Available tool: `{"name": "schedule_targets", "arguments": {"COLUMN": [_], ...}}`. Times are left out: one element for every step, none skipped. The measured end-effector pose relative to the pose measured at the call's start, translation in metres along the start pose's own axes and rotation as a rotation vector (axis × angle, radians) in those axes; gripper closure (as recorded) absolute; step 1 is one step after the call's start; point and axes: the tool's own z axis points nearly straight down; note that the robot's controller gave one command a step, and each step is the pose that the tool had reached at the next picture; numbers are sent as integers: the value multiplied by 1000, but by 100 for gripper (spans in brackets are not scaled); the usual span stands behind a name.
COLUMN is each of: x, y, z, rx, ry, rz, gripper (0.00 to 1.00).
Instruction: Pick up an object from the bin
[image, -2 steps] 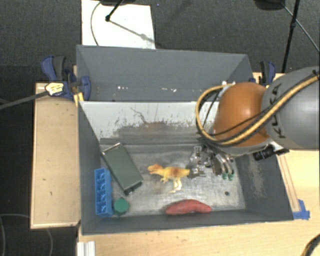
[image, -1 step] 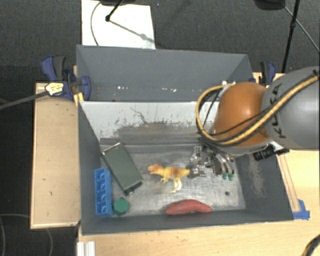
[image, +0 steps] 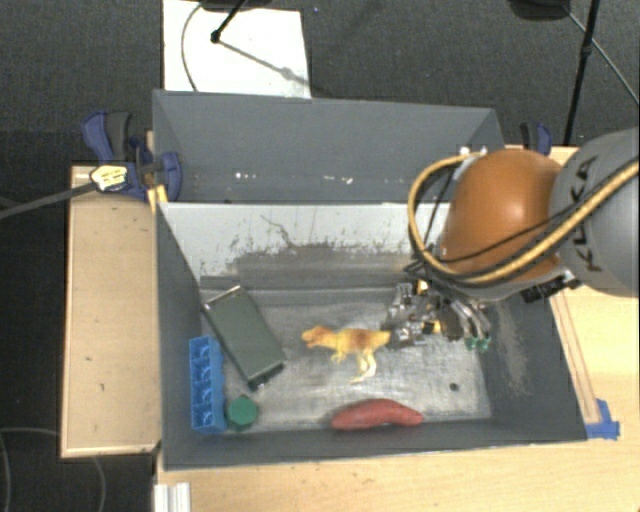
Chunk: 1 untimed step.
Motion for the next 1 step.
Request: {"name": "schedule_targets", "arguments": {"x": [3], "y": [2], "z": [-13], "rx": [-1], "ry": [25], "rz": [-34], "gripper": [100]}}
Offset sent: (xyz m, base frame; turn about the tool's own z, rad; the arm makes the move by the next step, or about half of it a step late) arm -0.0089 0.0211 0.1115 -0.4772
